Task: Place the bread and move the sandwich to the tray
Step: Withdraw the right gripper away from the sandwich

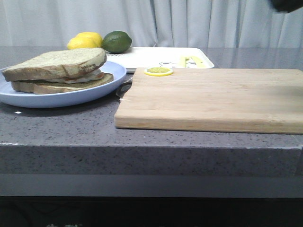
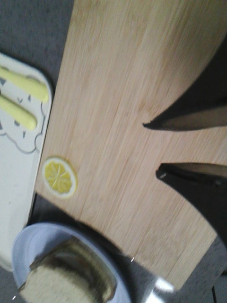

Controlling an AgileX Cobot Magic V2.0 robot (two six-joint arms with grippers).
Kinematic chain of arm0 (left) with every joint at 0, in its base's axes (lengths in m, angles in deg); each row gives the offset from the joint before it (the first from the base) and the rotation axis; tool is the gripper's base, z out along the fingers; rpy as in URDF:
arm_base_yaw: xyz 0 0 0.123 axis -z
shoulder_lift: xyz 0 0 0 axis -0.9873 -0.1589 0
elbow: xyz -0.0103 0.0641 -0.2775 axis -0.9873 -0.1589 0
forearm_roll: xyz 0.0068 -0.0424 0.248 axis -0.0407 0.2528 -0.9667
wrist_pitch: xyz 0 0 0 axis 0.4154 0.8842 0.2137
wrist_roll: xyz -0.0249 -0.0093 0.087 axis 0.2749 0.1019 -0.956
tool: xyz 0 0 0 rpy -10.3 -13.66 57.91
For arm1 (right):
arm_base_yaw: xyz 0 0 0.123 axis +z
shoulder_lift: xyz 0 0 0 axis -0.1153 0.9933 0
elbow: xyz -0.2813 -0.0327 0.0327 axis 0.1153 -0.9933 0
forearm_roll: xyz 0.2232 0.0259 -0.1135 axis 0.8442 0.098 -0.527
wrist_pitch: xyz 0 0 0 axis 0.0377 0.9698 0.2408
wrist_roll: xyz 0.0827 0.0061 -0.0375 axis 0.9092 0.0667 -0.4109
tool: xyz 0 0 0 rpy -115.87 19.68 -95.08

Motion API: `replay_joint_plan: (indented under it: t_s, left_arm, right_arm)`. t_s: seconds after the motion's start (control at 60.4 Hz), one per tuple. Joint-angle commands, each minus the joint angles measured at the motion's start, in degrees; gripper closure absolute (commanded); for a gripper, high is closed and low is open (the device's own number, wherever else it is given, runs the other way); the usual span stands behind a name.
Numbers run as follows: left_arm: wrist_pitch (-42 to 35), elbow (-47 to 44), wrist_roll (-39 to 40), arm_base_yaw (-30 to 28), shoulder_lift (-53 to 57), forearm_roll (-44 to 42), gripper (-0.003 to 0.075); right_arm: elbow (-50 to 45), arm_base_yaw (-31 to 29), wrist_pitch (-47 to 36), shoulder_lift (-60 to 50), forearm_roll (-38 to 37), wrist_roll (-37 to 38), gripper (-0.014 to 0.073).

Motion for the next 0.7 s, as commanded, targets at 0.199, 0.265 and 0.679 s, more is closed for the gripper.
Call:
replay_joint_plan:
  t_s: [0.199,0.265,0.679]
  left_arm:
    - [-4.64,2.27,0.45,0.11,-0.46,0.17,0.01]
    - [-4.64,2.27,0.45,0.11,-0.46,0.17,0.01]
    - [-4.64,2.27,0.45,0.11,-0.46,0.17,0.01]
  right_arm:
    - [-4.61,-1.49,-4.06,-14.65,-11.8,5.51,0.0671]
    - [-8.35,-1.49,-7.09,-18.52,-11.86,5.51,0.0671]
    - [-37.67,-1.49,-25.85,-56.2,-11.89,5.51,0.0671]
